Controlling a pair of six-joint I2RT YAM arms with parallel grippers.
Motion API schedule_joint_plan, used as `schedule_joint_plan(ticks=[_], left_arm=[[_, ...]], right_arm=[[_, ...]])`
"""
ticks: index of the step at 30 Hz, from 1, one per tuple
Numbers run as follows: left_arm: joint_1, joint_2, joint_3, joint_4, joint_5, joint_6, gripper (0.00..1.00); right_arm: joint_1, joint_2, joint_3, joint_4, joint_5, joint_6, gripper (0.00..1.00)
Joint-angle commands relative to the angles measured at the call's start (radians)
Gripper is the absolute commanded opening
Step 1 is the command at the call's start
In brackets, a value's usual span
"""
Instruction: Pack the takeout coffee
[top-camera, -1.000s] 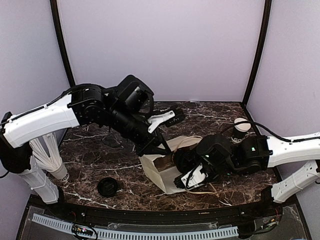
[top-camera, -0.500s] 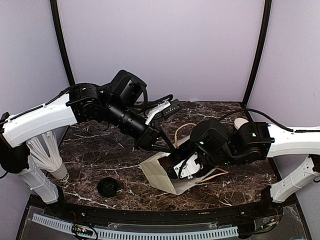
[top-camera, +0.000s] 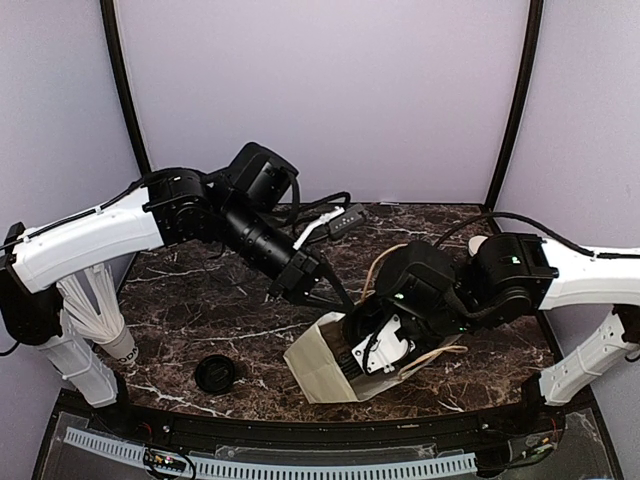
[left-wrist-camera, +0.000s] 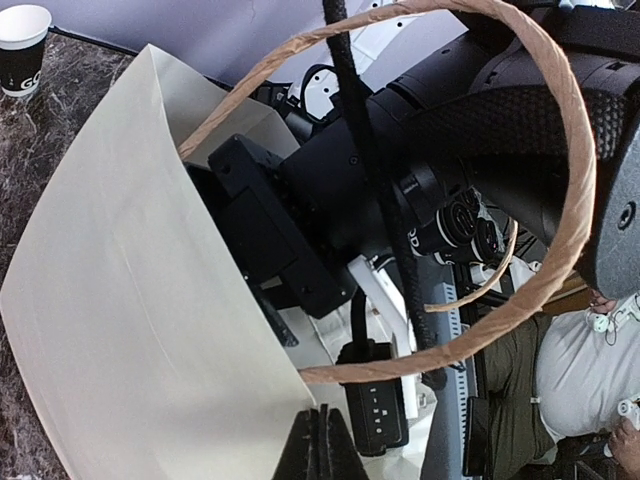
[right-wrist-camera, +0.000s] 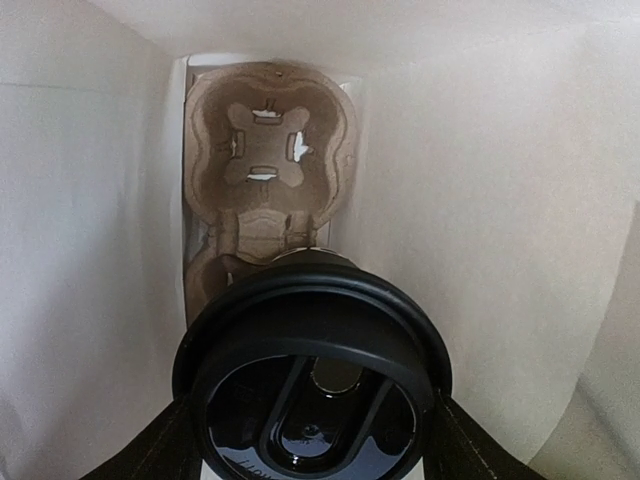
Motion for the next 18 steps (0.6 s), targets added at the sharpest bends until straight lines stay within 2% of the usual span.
schedule_joint_plan(ticks=[1,6,18], left_arm=[[0.022,-0.015,-0.023,0.042,0.059,0.012,0.0],[0.036,-0.008,-0.04,0.022,0.05,0.041,0.0],[0.061,0.01,-0.062,0.039,0.039,0.072,0.0]], right_arm=[[0.006,-0.011,-0.008,-0.017,-0.012,0.022,0.05],[-0.014,-0.029,-0.056,0.009,-0.01,0.01,0.04],[-0.124,0.004,-0.033,-0.048,-0.122,0.014,0.04]])
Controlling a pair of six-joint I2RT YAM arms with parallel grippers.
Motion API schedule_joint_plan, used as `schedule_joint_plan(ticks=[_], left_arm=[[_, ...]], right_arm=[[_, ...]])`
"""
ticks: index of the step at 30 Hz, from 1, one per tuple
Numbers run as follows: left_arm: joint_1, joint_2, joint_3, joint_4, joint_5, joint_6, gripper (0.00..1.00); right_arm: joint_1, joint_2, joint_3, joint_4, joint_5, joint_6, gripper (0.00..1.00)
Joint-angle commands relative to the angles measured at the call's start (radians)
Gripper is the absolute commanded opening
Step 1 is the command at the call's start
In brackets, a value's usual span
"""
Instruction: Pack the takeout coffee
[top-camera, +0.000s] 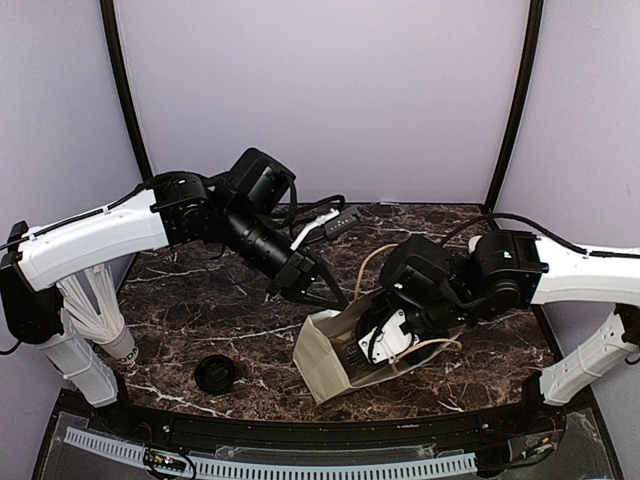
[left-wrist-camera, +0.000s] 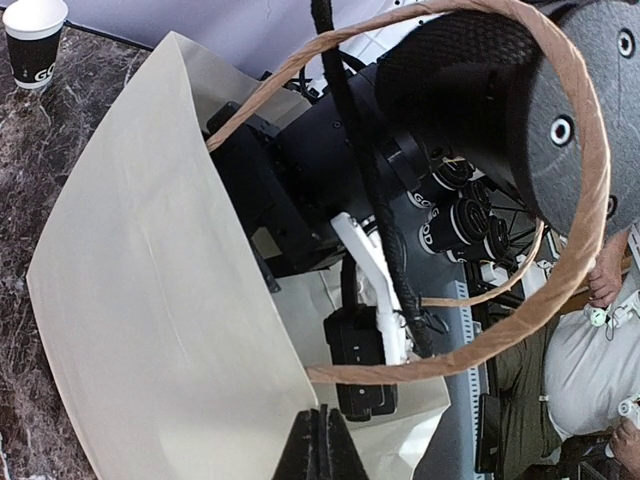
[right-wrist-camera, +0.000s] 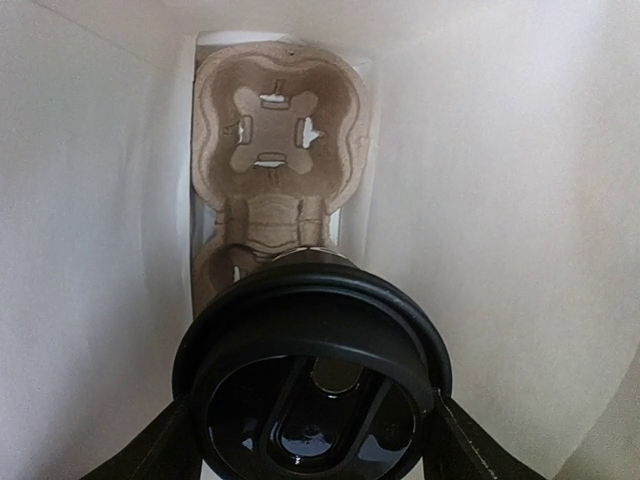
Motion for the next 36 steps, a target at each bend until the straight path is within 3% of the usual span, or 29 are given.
schedule_joint_plan(ticks=[1,28,30,33,36], left_arm=[[0.012,0.005,-0.018,0.025,0.011,0.028,0.0],[0.052,0.039,-0.014,0.051,0.07,0.06,0.0],[0.058,0.038,-0.014,0.058,0.061,0.064,0.05],[0.074,0.023,-0.006,0.068,0.022,0.066,0.29],[0.106,-0.033,0.002,0.079,-0.073,0.085,0.44]], right_arm=[[-0.049,0.013,0.017,-0.034,-0.073,0.011,0.03],[-0.171,0.143,-0.01,0.006,-0.086,0.003,0.03],[-0.179,0.16,0.0,0.006,-0.107,0.008,0.03],[-0.188,0.181,0.02,0.001,-0.13,0.012,0.03],[-0.198,0.195,0.04,-0.008,-0.152,0.014,0.03]])
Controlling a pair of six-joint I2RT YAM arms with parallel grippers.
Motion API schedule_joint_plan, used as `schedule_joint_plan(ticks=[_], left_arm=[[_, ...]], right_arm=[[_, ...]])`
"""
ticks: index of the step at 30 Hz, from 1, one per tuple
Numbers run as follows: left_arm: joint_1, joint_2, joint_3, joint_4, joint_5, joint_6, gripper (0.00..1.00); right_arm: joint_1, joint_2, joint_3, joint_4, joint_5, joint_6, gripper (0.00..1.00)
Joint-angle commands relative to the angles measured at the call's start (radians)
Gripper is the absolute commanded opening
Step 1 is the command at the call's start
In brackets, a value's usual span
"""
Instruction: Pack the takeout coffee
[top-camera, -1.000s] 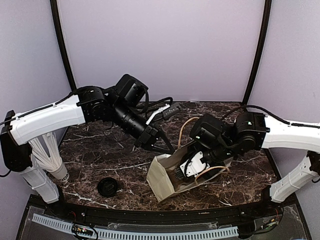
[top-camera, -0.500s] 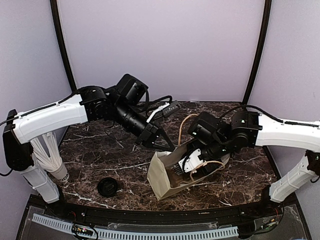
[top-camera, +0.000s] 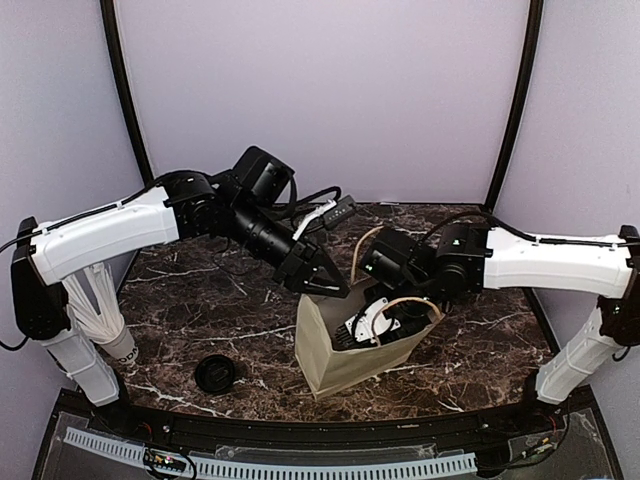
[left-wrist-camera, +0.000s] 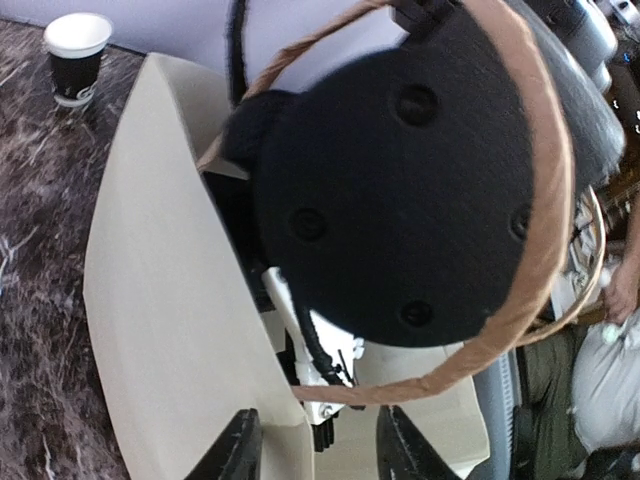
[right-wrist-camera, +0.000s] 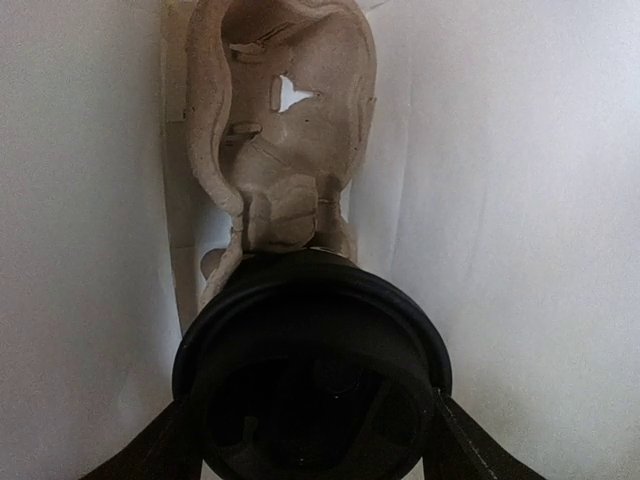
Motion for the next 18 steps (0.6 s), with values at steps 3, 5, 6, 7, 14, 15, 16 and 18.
schedule_joint_plan(ticks=[3,5,6,7,14,15,16,18], left_arm=[[0.069,-0.146,-0.014,0.054,-0.203,0.029,0.57],[0.111,-0.178,-0.095,0.117,-0.286,-0.002,0.6],[0.148,-0.185,-0.124,0.184,-0.296,-0.037,0.6],[0.168,-0.195,-0.19,0.221,-0.314,-0.06,0.6],[0.268,-0.005,-0.425,0.587,-0.271,-0.301,0.57],[0.265,0.036,-0.43,0.608,-0.256,-0.308,0.56],[0.256,0.055,-0.432,0.643,-0.247,-0.317,0.56],[0.239,0.114,-0.426,0.669,-0.22,-0.318,0.56]], right_arm=[[-0.042,0.045,0.054,-0.052,-0.093,0.036,0.03],[-0.064,0.06,0.072,-0.067,-0.14,0.045,0.03],[-0.075,0.065,0.074,-0.066,-0.158,0.048,0.03],[-0.084,0.067,0.07,-0.057,-0.172,0.049,0.03],[-0.112,0.044,-0.03,0.061,-0.232,0.072,0.01],[-0.113,0.042,-0.04,0.072,-0.241,0.08,0.01],[-0.113,0.041,-0.051,0.082,-0.251,0.089,0.01],[-0.113,0.043,-0.076,0.104,-0.267,0.106,0.0]])
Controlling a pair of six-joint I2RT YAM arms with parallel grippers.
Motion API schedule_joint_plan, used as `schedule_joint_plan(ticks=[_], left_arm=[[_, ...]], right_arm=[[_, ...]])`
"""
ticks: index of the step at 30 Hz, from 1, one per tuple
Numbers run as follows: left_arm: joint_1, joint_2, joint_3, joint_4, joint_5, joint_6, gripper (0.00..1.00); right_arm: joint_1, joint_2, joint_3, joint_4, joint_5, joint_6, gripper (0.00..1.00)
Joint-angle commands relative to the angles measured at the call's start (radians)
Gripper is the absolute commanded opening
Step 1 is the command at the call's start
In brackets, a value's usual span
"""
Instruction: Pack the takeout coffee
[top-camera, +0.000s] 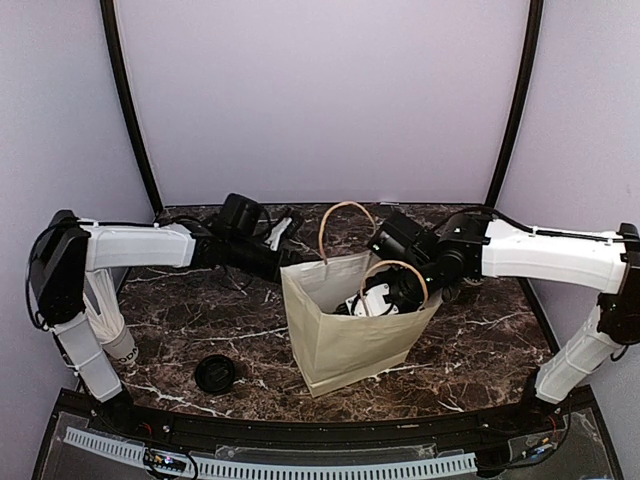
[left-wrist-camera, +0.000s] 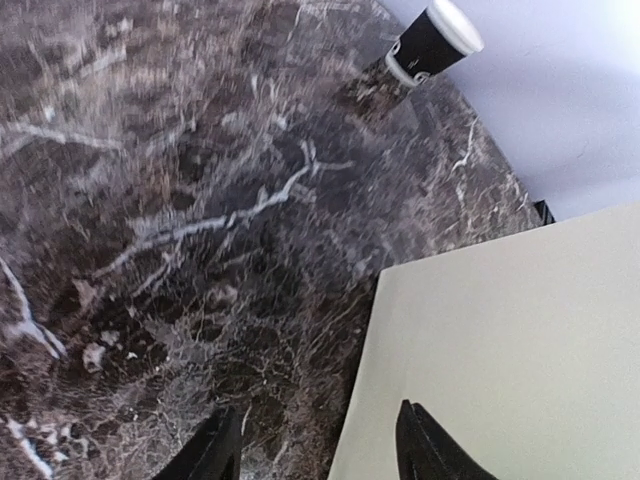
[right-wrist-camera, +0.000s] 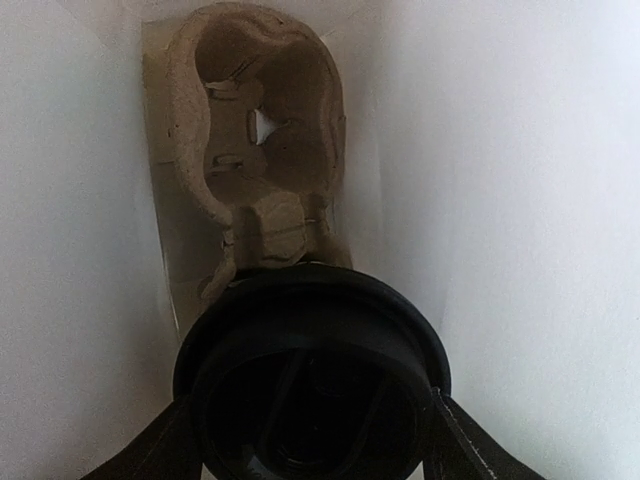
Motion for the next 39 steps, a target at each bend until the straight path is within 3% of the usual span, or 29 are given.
schedule_joint_plan(ticks=[1,10,19,27,30,36,39], left_arm=[[-0.036,0.086,-0.002,0.145,0.081,-0.064,0.56],[-0.139,0.249,0.055,0.165,0.171,-0.025,0.55],[-0.157,0.28,0.049,0.181,0.168,-0.02,0.54],[-0.155,0.282,0.039,0.181,0.171,-0.006,0.54],[-0.156,0.282,0.038,0.174,0.172,0.0,0.54],[-0.154,0.276,0.035,0.166,0.173,0.002,0.53],[-0.156,0.269,0.035,0.159,0.175,0.003,0.54]], right_arm=[[-0.005,0.027,-0.087,0.053,-0.101,0.064,0.0],[-0.015,0.04,-0.154,0.095,-0.173,0.13,0.0],[-0.015,0.076,-0.212,0.105,-0.145,0.164,0.0],[-0.014,0.053,-0.195,-0.003,-0.096,0.026,0.0],[-0.013,0.057,-0.171,-0.038,-0.108,-0.026,0.04],[-0.013,0.093,-0.094,-0.085,-0.137,0.036,0.12],[-0.013,0.069,-0.074,-0.086,-0.139,0.064,0.23]])
